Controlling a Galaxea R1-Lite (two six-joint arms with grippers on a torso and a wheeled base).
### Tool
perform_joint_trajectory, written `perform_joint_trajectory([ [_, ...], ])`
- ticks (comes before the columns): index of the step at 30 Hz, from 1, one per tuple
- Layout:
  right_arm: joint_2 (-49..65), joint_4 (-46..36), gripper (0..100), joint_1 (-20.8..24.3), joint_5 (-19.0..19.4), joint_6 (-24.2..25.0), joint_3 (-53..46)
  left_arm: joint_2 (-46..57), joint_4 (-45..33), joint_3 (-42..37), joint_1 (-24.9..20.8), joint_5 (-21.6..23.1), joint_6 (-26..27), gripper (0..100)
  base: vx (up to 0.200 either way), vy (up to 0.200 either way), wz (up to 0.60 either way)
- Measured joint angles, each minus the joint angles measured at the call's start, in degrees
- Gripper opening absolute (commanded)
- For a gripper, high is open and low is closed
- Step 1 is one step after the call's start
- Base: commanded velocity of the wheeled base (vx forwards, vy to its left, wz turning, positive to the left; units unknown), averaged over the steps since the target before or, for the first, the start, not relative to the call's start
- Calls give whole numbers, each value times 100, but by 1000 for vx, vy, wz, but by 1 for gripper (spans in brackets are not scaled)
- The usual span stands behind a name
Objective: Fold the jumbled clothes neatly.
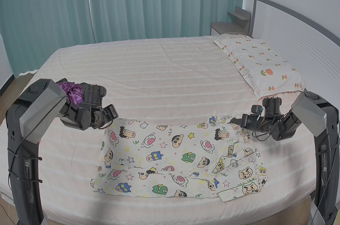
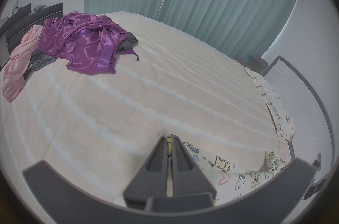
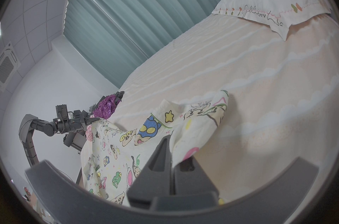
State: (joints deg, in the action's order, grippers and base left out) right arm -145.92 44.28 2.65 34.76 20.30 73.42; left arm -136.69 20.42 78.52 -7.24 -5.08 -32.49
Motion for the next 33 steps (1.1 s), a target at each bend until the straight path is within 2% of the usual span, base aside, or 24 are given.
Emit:
perform_joint_trajectory([
  [10, 352, 468, 0, -34, 176, 30, -540, 106, 150, -85, 50, -2, -5, 0, 0, 0, 0],
  [21, 560, 780, 0, -39, 206, 28, -970, 135, 243, -140, 41, -13, -40, 0, 0, 0, 0],
  [33, 945, 1540, 0, -34, 301, 9, -2149, 422, 257, -785, 35, -6, -51, 0, 0, 0, 0],
])
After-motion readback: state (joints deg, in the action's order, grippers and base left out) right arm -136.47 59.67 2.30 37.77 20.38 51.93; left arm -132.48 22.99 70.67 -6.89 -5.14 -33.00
